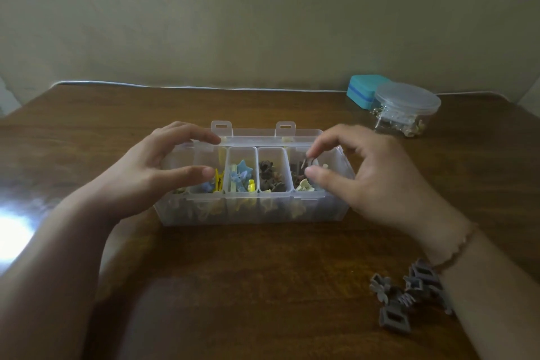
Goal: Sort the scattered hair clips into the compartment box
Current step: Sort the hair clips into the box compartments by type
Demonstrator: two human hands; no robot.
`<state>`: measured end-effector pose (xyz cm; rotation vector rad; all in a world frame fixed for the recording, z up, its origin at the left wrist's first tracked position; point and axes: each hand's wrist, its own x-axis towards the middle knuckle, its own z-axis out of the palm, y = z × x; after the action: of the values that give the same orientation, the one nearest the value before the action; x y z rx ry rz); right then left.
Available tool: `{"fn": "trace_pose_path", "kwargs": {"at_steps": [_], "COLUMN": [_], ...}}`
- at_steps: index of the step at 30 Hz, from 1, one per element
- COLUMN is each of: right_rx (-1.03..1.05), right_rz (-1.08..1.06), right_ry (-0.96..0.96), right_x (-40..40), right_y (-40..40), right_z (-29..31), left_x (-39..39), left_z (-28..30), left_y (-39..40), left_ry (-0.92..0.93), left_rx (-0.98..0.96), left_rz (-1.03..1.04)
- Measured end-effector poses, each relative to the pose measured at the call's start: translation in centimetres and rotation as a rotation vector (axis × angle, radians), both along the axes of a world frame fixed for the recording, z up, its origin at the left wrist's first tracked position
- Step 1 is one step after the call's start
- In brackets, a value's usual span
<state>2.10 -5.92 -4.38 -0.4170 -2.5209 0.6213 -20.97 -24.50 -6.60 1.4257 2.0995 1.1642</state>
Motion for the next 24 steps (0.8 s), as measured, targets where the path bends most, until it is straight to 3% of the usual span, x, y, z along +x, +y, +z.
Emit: {"fn": "trace_pose_path", "kwargs": {"at_steps": [2, 7, 10, 12, 15, 17, 20, 24], "right_rx": [0.016, -0.079, -0.199, -0.171, 0.001, 0.011, -0.171, -0.204], "right_rz": [-0.004, -0.123, -0.027, 0.016, -0.019, -0.075, -0.112, -0.119], "right_ry": [-0.048, 0.323, 0.404, 0.262, -0.127, -0.331, -0.321, -0.213], "right_x": [0.1, 2.8, 6.4, 8.9, 12.0, 13.6, 14.8, 15.2], "right_y": [0.6, 3.5, 4.5, 4.1, 2.8, 1.7, 0.9, 1.1], "right_z": [-0.2, 2.7, 4.7, 4.7, 1.6, -0.9, -3.0, -3.6], "left_x": [0.0, 0.0, 0.1, 0.1, -0.1, -0.1, 0.0, 0.1], "left_z": [0.0, 0.1, 0.2, 0.2, 0.0, 0.1, 0.0, -0.1], "left_y": [0.0, 0.0, -0.1, 0.1, 0.1, 0.1, 0.2, 0.4], "left_ry": [-0.003, 0.009, 0.011, 0.008, 0.021, 0.037, 0.042, 0.051], "left_rx": [0.002, 0.005, 0.015, 0.004, 0.003, 0.001, 0.008, 0.037], "left_rz": [-0.006, -0.012, -0.012, -0.010, -0.001, 0.006, 0.006, 0.025]}}
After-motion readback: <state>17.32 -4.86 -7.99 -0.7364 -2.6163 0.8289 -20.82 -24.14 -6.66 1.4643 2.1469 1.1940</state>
